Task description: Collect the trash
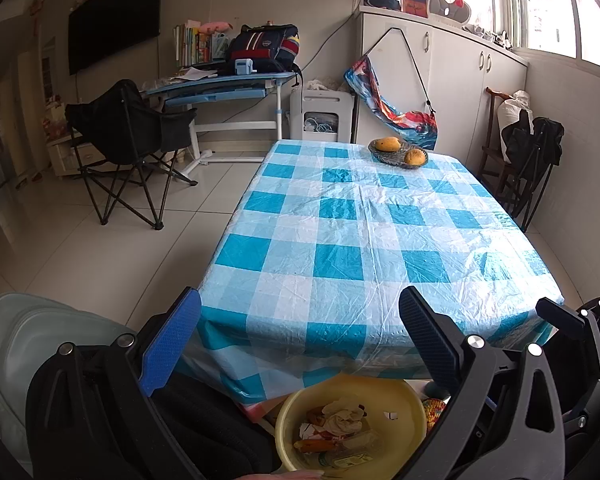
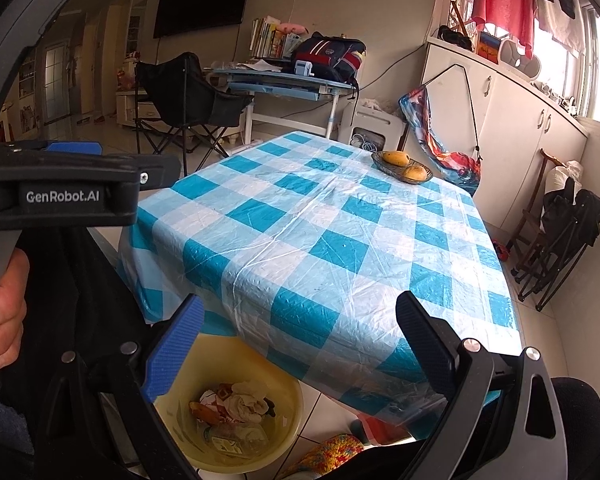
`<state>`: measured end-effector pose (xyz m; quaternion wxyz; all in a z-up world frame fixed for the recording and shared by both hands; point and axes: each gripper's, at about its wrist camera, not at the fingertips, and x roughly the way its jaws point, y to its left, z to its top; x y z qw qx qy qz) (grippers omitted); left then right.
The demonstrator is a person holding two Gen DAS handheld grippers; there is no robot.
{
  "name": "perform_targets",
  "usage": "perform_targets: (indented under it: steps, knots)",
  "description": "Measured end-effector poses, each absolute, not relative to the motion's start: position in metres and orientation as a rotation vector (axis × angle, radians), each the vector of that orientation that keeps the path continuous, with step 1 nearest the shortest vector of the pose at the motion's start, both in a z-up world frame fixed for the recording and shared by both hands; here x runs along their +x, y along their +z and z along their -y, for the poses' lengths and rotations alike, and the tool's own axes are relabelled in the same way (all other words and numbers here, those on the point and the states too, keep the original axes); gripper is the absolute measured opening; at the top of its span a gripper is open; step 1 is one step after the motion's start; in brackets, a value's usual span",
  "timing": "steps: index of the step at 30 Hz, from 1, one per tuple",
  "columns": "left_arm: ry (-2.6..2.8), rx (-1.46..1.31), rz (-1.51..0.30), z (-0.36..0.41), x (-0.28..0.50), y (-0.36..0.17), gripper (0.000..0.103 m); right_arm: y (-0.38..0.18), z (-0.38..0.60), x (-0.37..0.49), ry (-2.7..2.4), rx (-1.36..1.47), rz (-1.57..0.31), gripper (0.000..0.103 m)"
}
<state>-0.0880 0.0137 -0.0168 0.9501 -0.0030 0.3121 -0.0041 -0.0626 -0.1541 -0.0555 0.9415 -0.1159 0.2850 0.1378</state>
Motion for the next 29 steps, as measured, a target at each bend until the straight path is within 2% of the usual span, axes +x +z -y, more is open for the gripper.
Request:
perform_targets:
  steps: [15,22,29]
  knots:
    - [-0.052,-0.02,-0.655,-0.011,-0.085,-0.022,0.096,-0.055,0.155,-0.062,0.277,-0.234,-0.576,0.093]
    - [-0.052,0.073,-0.637,0.005,-0.087,-0.021,0.096,-0.053,0.161,-0.056,0.249,-0.215,-0.583,0.093]
    - [-0.04,0.097,-0.728,0.0,-0.08,-0.028,0.096,-0.055,0.163,-0.051,0.212,-0.211,-0.589,0.093]
